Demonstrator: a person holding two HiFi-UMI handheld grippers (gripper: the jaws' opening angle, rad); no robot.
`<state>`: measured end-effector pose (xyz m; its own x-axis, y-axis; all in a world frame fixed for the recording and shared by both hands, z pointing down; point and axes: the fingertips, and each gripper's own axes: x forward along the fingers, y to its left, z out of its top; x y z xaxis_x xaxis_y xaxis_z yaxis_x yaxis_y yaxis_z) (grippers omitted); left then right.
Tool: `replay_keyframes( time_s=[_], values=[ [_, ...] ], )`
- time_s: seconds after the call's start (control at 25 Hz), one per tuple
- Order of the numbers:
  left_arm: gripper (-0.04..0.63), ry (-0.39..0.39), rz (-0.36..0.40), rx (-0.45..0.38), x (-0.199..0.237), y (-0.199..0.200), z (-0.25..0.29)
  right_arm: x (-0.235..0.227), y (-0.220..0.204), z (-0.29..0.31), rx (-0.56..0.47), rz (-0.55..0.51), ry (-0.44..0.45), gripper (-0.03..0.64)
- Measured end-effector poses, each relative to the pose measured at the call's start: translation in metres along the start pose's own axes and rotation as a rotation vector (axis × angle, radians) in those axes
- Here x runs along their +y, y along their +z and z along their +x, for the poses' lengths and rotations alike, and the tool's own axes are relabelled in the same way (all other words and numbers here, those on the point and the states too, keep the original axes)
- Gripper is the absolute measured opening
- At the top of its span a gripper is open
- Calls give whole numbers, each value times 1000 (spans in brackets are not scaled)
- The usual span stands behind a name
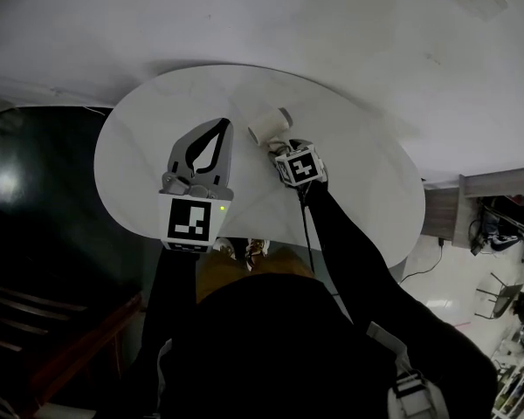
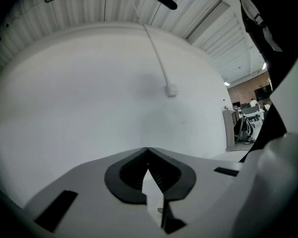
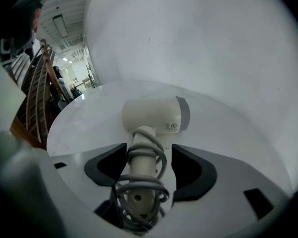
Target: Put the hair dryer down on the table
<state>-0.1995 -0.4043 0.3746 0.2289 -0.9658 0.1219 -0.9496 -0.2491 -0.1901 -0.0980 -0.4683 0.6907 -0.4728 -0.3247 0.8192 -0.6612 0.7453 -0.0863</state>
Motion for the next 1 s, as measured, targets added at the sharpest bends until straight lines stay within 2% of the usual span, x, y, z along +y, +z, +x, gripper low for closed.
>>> replay_keyframes(
  time_s=[0.08,0.2,0.32,0.44,0.68,0.88,1.0],
  values=[
    [15,19,-22,4,2,-3,-1,3,0,7,50,-17,12,291],
    [15,28,-13,10,2,-7,-2,9,-5,21,129,-33,57,291],
    [15,35,-18,13,2,-10,-4,8,-5,26,138,-19,26,287],
    [15,43,-21,26,4,-15,-6,7,-4,26,100,-6,-14,256],
    [15,61,-12,21,13,-11,-14,13,-5,15,38,-57,7,252],
    [15,74,9,9,21,0,-13,7,3,-5,-98,79,49,252],
    [15,64,25,-10,22,10,-9,-3,21,-27,-176,95,25,252]
  ],
)
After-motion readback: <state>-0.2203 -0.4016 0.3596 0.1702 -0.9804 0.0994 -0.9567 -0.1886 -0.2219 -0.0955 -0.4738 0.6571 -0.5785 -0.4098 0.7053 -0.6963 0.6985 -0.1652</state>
